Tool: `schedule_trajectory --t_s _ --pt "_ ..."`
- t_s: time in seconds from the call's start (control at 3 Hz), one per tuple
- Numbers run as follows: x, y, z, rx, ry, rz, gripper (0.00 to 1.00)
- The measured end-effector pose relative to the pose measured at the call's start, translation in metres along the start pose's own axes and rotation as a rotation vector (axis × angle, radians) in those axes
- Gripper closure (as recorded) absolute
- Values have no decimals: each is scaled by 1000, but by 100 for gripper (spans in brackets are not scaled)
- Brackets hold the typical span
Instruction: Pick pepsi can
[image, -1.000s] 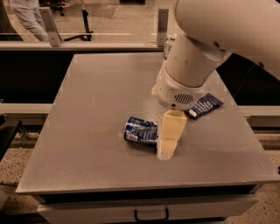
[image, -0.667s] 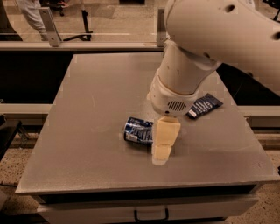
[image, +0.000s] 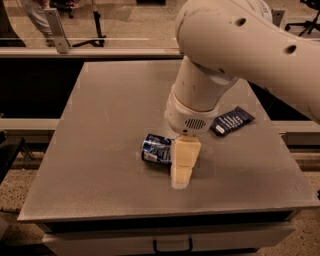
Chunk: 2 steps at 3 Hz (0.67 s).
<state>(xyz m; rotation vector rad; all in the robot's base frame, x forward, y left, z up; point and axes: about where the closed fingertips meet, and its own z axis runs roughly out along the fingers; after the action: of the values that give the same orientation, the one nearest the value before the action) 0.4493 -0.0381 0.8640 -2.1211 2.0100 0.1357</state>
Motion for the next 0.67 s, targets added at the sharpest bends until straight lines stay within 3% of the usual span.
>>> schedule_trajectory --t_s 0.67 --pt "7 -4 5 -21 16 1 49"
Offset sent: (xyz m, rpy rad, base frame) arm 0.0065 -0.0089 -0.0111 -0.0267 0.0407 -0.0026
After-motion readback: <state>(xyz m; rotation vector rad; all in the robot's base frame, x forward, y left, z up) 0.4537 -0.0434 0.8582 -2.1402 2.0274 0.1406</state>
